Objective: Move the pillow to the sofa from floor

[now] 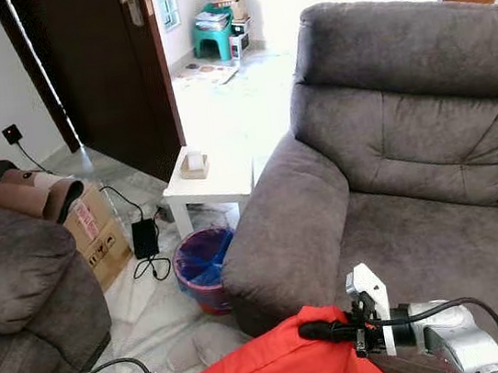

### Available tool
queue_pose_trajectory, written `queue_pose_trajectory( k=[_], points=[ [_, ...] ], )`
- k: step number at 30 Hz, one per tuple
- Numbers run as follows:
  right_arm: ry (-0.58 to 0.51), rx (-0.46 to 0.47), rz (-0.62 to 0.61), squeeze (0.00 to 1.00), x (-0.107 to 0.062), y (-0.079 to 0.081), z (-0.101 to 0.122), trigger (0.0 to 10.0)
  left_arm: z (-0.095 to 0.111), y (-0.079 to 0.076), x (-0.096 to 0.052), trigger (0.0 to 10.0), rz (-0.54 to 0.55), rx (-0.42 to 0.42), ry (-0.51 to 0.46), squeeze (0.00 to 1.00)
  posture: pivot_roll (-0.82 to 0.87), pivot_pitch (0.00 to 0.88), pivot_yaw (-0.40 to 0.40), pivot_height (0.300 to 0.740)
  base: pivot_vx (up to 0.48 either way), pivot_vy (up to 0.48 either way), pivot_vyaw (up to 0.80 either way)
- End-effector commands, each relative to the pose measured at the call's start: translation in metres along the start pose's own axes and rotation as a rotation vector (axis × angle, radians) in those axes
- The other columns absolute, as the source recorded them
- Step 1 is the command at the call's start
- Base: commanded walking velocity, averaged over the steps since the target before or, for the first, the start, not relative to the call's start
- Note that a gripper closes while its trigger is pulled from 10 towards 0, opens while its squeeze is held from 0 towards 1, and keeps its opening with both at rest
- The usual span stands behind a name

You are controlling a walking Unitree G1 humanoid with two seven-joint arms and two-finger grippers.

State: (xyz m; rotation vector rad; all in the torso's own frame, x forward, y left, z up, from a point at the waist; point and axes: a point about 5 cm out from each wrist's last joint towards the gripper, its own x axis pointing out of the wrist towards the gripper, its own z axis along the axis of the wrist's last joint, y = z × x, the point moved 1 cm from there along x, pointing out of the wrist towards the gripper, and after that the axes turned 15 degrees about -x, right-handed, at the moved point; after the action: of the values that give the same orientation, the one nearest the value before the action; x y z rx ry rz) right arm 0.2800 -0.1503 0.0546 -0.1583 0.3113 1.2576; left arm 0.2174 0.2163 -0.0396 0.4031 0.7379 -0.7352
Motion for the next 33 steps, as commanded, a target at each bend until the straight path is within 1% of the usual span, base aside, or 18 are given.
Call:
queue_pose_trajectory(
  k=[1, 2, 4, 10, 15, 18, 21, 22, 24, 27, 33],
  points=[
    [-0.074, -0.092, 0.009, 0.0, 0.002, -0.006, 0.024, 10.0, 0.003, -0.001, 0.002, 0.0, -0.017, 0.031, 0.0, 0.0, 0.1, 0.007, -0.051, 0.74, 0.0, 0.0, 0.0],
    [-0.074, -0.092, 0.009, 0.0, 0.002, -0.006, 0.024, 10.0, 0.003, -0.001, 0.002, 0.0, -0.017, 0.031, 0.0, 0.0, 0.1, 0.007, -0.051, 0.74, 0.0, 0.0, 0.0],
    [-0.068, -0.087, 0.016, 0.0, 0.002, -0.005, 0.022, 10.0, 0.004, 0.001, 0.001, 0.0, -0.032, 0.056, 0.014, 0.0, 0.1, 0.0, -0.046, 0.74, 0.0, 0.0, 0.0],
    [-0.072, -0.08, 0.009, 0.0, 0.006, -0.004, 0.021, 10.0, 0.001, -0.001, 0.0, 0.0, -0.049, 0.036, 0.012, 0.0, 0.09, 0.0, -0.038, 0.74, 0.0, 0.0, 0.0],
    [-0.067, -0.072, 0.006, 0.0, 0.008, -0.003, 0.018, 10.0, 0.004, -0.001, 0.001, 0.0, -0.028, 0.017, -0.02, 0.0, 0.1, 0.0, -0.034, 0.74, 0.0, 0.0, 0.0],
    [-0.058, -0.073, 0.002, 0.0, 0.008, -0.004, 0.017, 10.0, 0.004, -0.001, 0.001, 0.0, -0.026, 0.016, -0.019, 0.0, 0.1, 0.0, -0.033, 0.74, 0.0, 0.0, 0.0],
    [-0.043, -0.075, -0.004, 0.0, 0.009, -0.005, 0.015, 10.0, 0.007, 0.002, 0.001, 0.0, -0.022, 0.007, -0.034, 0.0, 0.1, 0.0, -0.029, 0.74, 0.0, 0.0, 0.0],
    [-0.042, -0.075, -0.008, 0.0, 0.009, -0.005, 0.014, 10.0, 0.01, 0.005, 0.0, 0.0, -0.006, 0.007, -0.054, 0.0, 0.1, 0.0, -0.025, 0.74, 0.0, 0.0, 0.0],
    [-0.042, -0.075, -0.008, 0.0, 0.009, -0.005, 0.014, 10.0, 0.01, 0.005, 0.0, 0.0, -0.006, 0.007, -0.054, 0.0, 0.1, 0.0, -0.025, 0.74, 0.0, 0.0, 0.0],
    [-0.034, -0.075, -0.023, 0.0, 0.009, -0.005, 0.012, 10.0, 0.011, 0.012, -0.003, 0.0, 0.041, -0.013, -0.073, 0.0, 0.09, 0.0, -0.019, 0.74, 0.0, 0.0, 0.0],
    [-0.032, -0.071, -0.023, 0.0, 0.01, -0.002, 0.01, 10.0, 0.014, 0.009, -0.004, 0.0, 0.03, -0.021, -0.11, 0.0, 0.09, 0.0, -0.017, 0.74, 0.0, 0.0, 0.0]
  ],
)
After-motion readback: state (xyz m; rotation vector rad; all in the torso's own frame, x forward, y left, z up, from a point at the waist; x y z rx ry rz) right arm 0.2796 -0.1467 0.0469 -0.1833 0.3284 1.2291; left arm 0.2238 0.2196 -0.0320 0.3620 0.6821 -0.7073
